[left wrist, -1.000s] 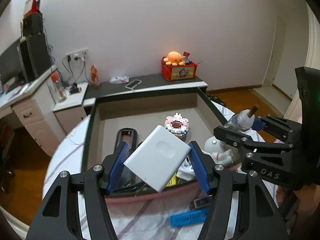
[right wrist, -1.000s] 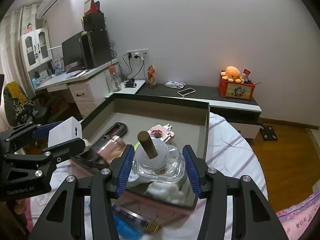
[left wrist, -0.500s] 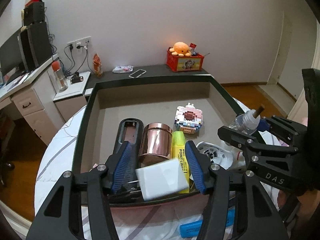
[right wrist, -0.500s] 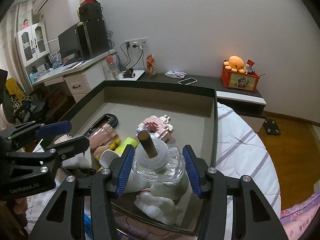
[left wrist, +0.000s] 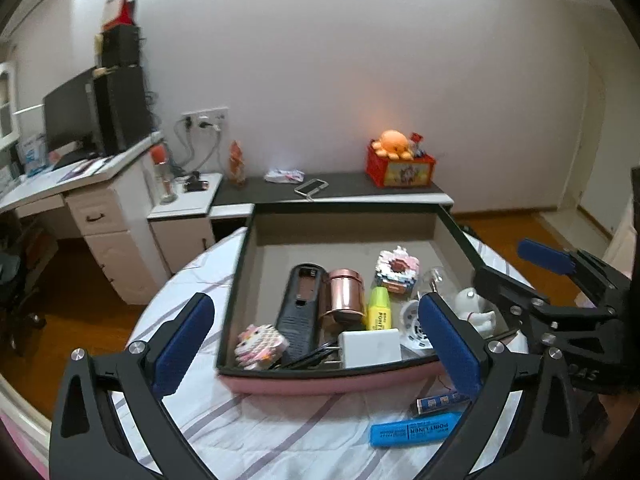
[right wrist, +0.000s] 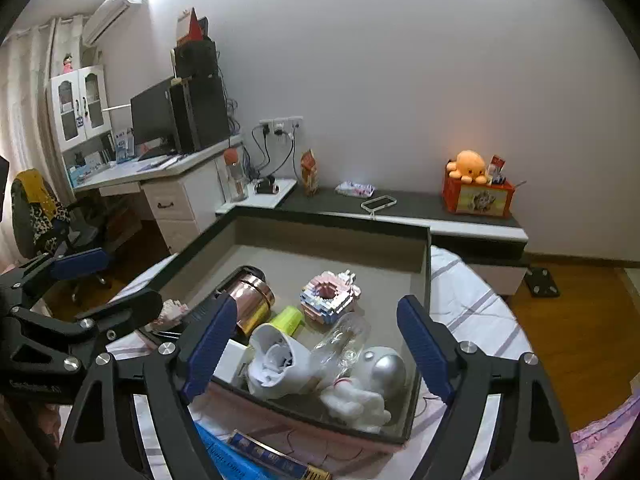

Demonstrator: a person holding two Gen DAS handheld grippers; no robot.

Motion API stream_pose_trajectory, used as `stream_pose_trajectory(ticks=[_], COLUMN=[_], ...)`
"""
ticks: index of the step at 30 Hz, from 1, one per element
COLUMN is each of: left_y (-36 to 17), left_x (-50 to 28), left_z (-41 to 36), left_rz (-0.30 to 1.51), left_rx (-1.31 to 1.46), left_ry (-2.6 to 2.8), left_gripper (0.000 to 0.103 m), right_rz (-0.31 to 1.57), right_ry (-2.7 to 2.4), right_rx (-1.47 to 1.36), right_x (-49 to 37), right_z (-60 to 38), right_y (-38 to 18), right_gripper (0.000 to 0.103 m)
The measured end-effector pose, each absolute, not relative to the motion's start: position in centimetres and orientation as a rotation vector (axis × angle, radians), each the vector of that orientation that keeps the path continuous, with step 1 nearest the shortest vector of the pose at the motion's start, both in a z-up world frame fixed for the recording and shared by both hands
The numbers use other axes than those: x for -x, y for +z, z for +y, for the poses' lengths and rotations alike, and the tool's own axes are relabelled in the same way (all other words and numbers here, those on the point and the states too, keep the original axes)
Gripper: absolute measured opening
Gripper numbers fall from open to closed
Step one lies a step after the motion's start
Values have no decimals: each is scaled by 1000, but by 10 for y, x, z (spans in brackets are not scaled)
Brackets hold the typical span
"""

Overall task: Organize rigid objects
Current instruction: 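Withdraw both open tools away from the box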

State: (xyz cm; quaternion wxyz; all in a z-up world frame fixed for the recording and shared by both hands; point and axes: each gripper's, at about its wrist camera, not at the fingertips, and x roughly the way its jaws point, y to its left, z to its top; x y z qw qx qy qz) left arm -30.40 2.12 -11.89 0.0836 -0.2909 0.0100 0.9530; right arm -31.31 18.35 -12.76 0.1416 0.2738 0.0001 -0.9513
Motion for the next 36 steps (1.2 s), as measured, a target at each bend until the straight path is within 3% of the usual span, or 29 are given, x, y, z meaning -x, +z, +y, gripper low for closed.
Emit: stream_pose_trajectory(ticks=[6,16,17,18,20,36], left_y=[-96,-80,-79,-79,-78,-97], left_x=[260,193,187,180,165,147], left_z=[-6,-21,-22,-23,-25,-3], left_rz=[-75,0,4,8,27,128], left_rx=[701,613,604,588,570,657], left_ry=[2953,3035,3041,3042,3035,2950], left_gripper=[103,103,103,103,103,103], right_rz=[34,37,39,43,53,23], right_ry=[-2790,-2892,-2908,-2919,-2942,-2985], right_rx=[-696,-448,-421,-399,-333,-452], right_x=[277,198,189,182,166,145], right_z=[181,186,186,187,190,212], right_y=[-104,-77,-75,-74,-73,-91], right_gripper=[90,92,93,103,103,103])
